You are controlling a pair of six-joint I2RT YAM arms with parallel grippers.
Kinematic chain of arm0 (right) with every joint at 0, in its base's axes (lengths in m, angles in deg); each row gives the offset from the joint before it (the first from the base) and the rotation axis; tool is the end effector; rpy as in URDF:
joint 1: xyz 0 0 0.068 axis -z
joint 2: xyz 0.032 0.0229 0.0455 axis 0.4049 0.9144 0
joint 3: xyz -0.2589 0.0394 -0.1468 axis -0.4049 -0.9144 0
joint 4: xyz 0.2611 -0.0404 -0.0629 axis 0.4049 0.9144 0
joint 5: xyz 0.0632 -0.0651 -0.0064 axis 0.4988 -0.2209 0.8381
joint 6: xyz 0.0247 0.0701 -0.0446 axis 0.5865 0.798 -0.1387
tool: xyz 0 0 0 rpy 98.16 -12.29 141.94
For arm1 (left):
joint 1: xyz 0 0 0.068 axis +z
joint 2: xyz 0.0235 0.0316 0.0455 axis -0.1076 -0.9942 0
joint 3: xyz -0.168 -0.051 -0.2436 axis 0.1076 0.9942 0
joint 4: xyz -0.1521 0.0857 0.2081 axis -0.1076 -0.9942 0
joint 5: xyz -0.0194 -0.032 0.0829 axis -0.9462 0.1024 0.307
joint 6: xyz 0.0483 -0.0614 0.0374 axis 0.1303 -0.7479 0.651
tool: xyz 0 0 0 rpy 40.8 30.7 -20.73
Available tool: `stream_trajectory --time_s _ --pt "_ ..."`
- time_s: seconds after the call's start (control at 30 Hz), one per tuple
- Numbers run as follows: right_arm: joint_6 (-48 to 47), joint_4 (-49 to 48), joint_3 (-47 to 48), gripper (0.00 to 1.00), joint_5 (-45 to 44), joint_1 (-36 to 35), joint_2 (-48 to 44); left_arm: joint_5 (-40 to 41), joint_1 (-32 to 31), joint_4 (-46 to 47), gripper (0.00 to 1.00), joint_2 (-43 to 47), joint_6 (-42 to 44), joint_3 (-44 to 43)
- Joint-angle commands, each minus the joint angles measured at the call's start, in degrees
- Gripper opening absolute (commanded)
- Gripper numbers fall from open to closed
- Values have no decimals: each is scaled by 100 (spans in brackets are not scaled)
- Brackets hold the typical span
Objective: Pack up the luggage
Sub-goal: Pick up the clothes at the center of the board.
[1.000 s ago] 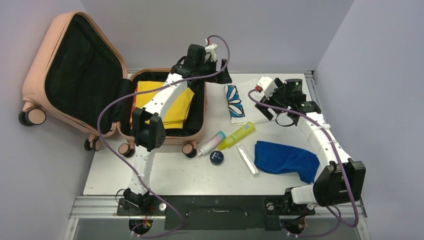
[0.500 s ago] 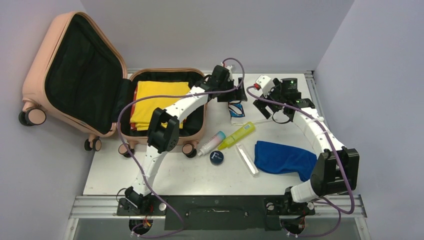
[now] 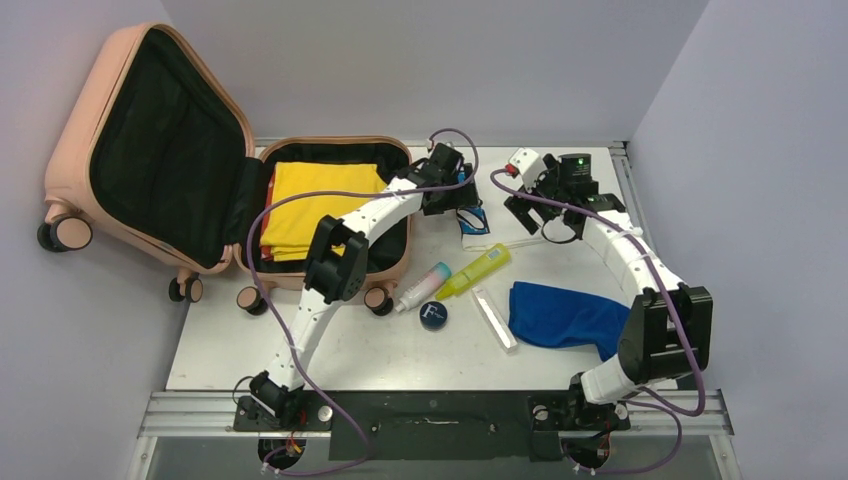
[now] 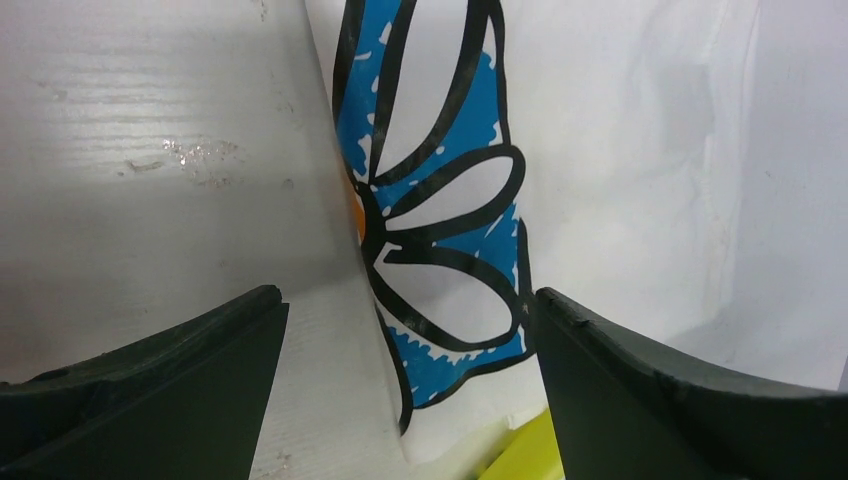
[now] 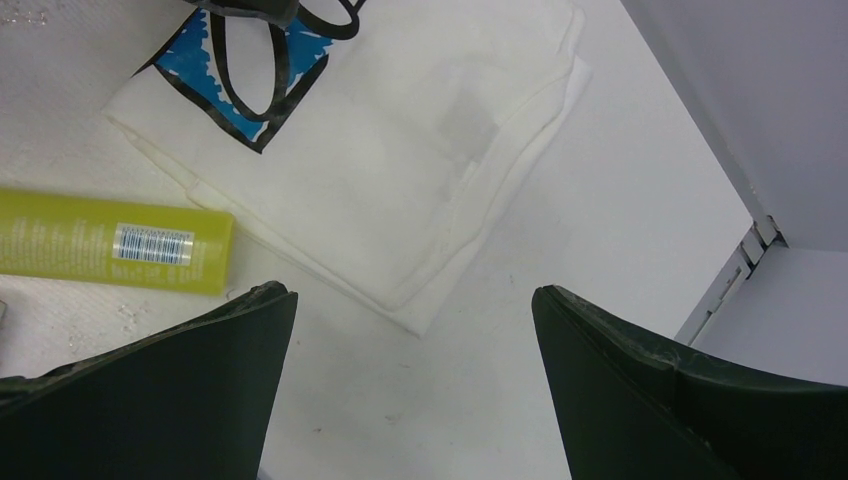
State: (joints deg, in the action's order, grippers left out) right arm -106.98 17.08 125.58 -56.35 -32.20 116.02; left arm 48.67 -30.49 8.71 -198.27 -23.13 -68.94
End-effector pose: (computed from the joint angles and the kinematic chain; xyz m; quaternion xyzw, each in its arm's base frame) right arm 0.3647 0.0784 0.2900 -0.4069 0.8013 0.0434 0.4364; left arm 0.4925 -0.3635 0.1737 -0.0454 0.9339 -0.2119 0.2843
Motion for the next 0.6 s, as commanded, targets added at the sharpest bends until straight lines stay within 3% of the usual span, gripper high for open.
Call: stream_trajectory --time_s 0.0,0.33,0.57 --pt "-101 -231 77 92 89 -123 134 211 54 151 93 -296 -171 -339" --pt "-867 158 -77 92 367 -705 181 -930 171 848 86 -891 -727 -241" --pt "-1137 -202 -422 92 -261 -1390 276 -1235 160 1000 74 -1092 -835 -238"
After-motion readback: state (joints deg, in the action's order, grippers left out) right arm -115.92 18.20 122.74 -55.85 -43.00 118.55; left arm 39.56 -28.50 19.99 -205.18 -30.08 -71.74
